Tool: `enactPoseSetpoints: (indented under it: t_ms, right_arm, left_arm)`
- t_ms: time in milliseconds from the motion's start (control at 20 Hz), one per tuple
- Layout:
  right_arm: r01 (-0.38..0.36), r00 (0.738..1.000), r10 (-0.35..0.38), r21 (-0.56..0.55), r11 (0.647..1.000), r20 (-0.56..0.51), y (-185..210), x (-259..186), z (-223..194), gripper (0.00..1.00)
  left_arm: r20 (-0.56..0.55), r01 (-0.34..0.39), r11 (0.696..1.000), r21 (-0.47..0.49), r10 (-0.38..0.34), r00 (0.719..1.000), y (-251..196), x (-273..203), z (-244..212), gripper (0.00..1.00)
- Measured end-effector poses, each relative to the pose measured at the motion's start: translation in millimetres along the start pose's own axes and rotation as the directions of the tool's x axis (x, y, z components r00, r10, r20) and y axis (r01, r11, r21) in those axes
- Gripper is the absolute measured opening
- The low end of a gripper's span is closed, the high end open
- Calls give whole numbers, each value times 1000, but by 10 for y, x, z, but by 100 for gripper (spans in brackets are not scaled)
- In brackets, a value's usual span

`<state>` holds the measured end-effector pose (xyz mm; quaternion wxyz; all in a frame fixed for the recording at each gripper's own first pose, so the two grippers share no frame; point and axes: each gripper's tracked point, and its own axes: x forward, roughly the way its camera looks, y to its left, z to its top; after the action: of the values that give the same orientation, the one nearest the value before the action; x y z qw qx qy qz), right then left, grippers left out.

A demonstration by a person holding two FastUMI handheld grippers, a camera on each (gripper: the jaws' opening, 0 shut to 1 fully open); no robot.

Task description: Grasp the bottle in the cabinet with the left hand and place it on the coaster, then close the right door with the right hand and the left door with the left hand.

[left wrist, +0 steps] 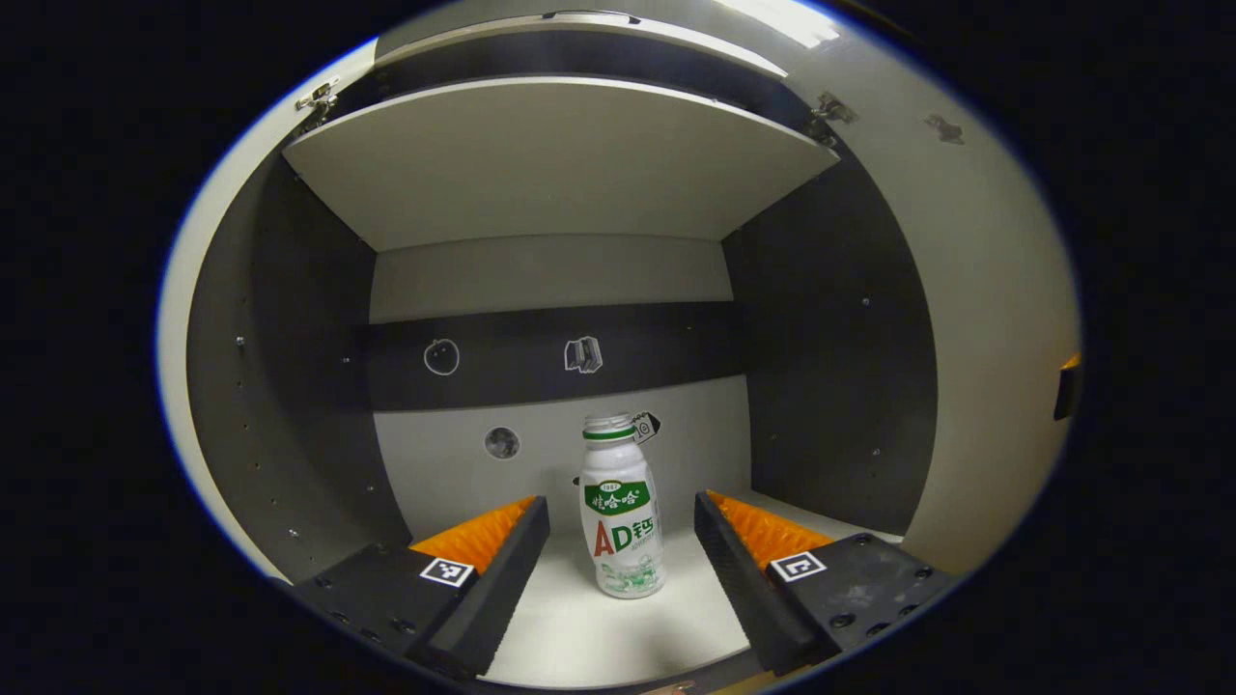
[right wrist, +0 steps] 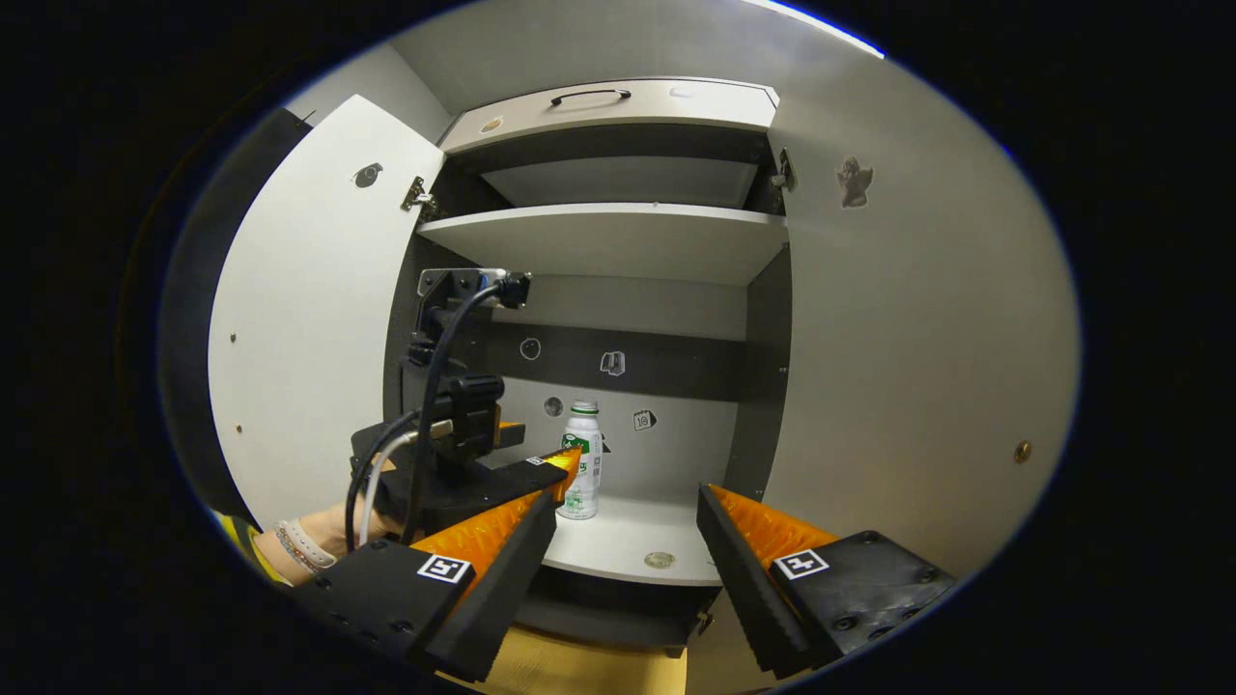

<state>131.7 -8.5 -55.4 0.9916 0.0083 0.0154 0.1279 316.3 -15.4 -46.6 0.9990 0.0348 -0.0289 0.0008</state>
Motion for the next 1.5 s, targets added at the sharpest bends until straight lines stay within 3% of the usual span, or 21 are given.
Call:
enactPoseSetpoints:
  t_ms: [400,700,800,850,900,1050,1500]
  right_arm:
    - [-33,999,33,6,999,-3,47,206,-97,98]
    - [-34,999,34,11,999,-31,21,373,-234,98]
    - [-26,999,26,14,1000,-32,-20,408,-257,98]
    - [-22,999,23,16,1000,-33,-42,411,-265,98]
    - [-22,999,23,20,1000,-35,-58,414,-272,98]
    - [-26,999,27,27,999,-34,-73,383,-259,98]
    - [-16,999,15,12,1000,44,-7,-70,62,98]
  left_arm:
    - [-42,6,1000,13,-5,999,95,529,-391,96]
    - [-19,47,999,27,-46,999,-19,723,-409,95]
    - [-15,45,998,35,-45,999,-7,718,-415,92]
    - [-17,44,998,35,-44,999,7,744,-436,85]
    - [-15,43,999,30,-43,999,2,699,-403,78]
    - [-28,79,997,18,-79,996,-116,608,-337,75]
    - [79,101,993,-55,-96,992,-193,-509,440,76]
